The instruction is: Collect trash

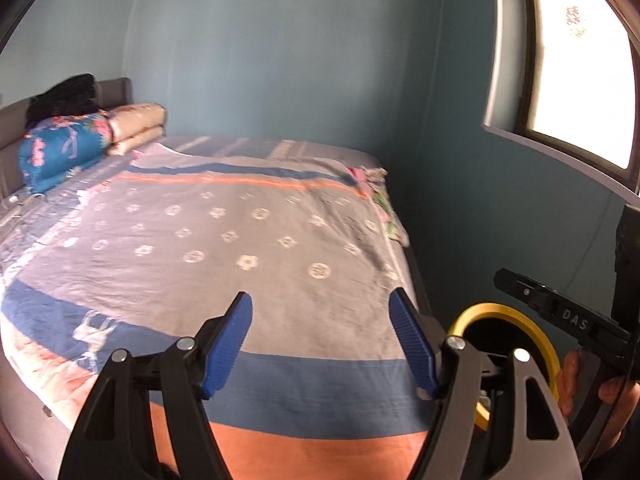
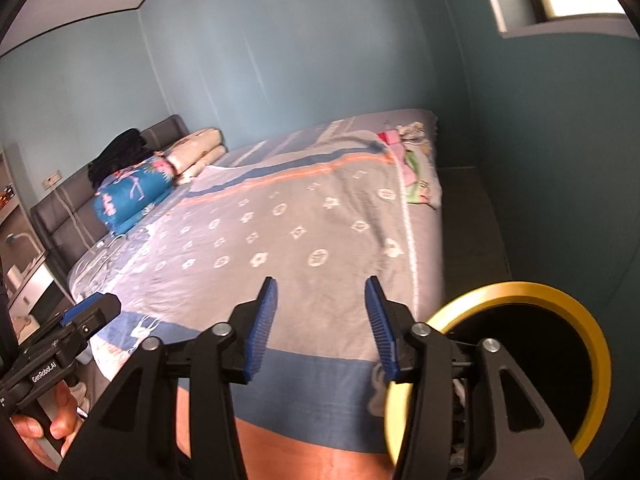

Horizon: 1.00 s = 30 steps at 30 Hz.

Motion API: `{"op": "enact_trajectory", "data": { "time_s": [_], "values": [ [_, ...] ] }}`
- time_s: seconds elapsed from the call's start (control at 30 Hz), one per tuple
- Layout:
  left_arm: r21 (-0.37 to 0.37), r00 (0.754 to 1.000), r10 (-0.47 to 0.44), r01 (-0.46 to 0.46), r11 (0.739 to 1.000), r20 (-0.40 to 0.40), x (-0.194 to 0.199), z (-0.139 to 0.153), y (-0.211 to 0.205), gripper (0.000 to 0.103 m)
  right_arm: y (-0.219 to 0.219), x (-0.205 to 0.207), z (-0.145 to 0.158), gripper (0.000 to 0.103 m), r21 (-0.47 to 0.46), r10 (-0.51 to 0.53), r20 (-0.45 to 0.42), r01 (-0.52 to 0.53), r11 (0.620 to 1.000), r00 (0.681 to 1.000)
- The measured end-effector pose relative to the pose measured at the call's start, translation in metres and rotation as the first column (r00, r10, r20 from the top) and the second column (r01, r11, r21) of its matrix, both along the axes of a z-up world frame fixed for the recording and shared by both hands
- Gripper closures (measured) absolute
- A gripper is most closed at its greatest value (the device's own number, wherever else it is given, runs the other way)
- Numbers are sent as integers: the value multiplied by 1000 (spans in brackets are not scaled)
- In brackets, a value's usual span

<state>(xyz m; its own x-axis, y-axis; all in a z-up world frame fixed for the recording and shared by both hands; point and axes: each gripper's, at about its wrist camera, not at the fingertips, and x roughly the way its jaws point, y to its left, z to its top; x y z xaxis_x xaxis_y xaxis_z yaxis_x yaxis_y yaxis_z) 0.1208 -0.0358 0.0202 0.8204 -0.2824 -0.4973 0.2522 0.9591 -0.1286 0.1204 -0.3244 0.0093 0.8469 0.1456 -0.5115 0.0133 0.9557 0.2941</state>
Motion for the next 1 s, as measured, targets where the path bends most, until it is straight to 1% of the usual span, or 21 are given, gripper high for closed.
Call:
{"op": "enact_trajectory", "data": {
  "time_s": [0.17, 0.23, 0.27, 0.37, 0.43, 0.47, 0.53, 0.6, 0.67, 0.73, 0.83, 0.9, 1.0],
  "values": [
    [-1, 998, 60, -60, 998, 27, -14, 5, 23, 24, 29, -11, 13, 50, -31, 15, 27, -15, 999, 1000],
    [-7, 995, 84, -84, 996, 46, -19, 6, 31, 20, 39, -17, 16, 44, -39, 21, 36, -20, 999, 999],
    [-8, 993, 98, -98, 995, 61, -23, 7, 35, 18, 40, -21, 17, 43, -40, 22, 38, -21, 999, 999],
    [2, 987, 127, -128, 992, 97, -32, 10, 42, 14, 46, -29, 21, 36, -45, 20, 54, -18, 999, 998],
    [2, 982, 142, -144, 990, 124, -38, 11, 47, 11, 53, -34, 23, 27, -45, 25, 72, -22, 999, 997],
    [3, 979, 151, -153, 988, 137, -42, 11, 49, 9, 56, -37, 23, 26, -46, 29, 79, -25, 999, 996],
    [3, 975, 163, -166, 986, 152, -47, 10, 52, 8, 56, -38, 24, 20, -49, 31, 91, -27, 998, 995],
    [2, 971, 178, -181, 983, 159, -51, 9, 55, 8, 62, -44, 26, 17, -69, 24, 118, -16, 997, 993],
    [-6, 964, 205, -207, 978, 167, -58, 6, 58, 8, 69, -50, 27, 16, -96, 10, 145, 3, 995, 989],
    [-7, 960, 225, -227, 974, 169, -63, 2, 60, 8, 74, -53, 27, 13, -102, 15, 154, 1, 995, 988],
    [3, 954, 240, -245, 970, 181, -70, -4, 59, 8, 75, -54, 25, 12, -115, 16, 160, 3, 993, 987],
    [10, 945, 257, -265, 964, 203, -77, -7, 58, 8, 76, -57, 22, 12, -119, 15, 161, 4, 993, 987],
    [4, 944, 254, -261, 965, 211, -86, -9, 58, 8, 76, -62, 16, 11, -123, 11, 165, 9, 992, 986]
  ]
}}
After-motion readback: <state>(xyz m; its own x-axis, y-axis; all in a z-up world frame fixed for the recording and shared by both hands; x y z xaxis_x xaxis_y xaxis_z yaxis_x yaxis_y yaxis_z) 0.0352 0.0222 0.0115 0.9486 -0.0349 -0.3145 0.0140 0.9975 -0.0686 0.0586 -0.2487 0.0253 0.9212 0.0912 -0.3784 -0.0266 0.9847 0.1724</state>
